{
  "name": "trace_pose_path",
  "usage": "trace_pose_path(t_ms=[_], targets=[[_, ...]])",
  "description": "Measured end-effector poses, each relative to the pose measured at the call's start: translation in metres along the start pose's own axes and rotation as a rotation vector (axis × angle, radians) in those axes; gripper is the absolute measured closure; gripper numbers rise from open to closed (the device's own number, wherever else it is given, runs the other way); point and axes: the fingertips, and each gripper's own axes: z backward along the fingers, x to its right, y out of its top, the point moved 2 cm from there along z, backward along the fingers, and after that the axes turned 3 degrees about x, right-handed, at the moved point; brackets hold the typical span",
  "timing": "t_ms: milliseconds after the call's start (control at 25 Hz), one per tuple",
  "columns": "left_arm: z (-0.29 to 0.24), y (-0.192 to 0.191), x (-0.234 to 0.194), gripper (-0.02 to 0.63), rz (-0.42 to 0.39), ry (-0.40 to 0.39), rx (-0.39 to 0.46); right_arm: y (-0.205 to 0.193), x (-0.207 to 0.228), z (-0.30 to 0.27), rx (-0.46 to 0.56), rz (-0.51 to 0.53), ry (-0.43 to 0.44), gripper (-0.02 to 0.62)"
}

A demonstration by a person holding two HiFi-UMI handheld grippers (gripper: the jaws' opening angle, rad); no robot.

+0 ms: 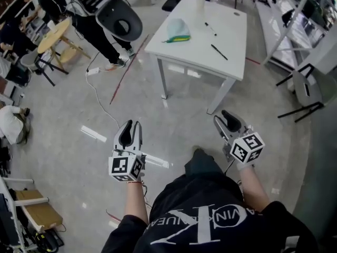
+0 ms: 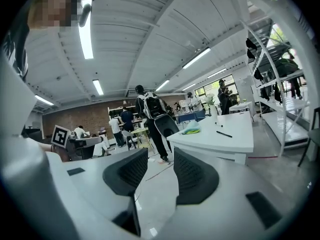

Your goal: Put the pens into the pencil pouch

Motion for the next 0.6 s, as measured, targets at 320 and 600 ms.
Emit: trace_pose_path(t_ms=[320,600], targets=[[-0.026,0.001,-0.023,0.522,0.017,0.015,0.002,0.002,0.013,-0.048,-0.017,0.015,0.046,0.422],[-0.094,0.015,-0.044,0.522,-0.003,-0.008,0.007,0.024,0.04,-0.11,-0.009,0.033,0.082,0.42]])
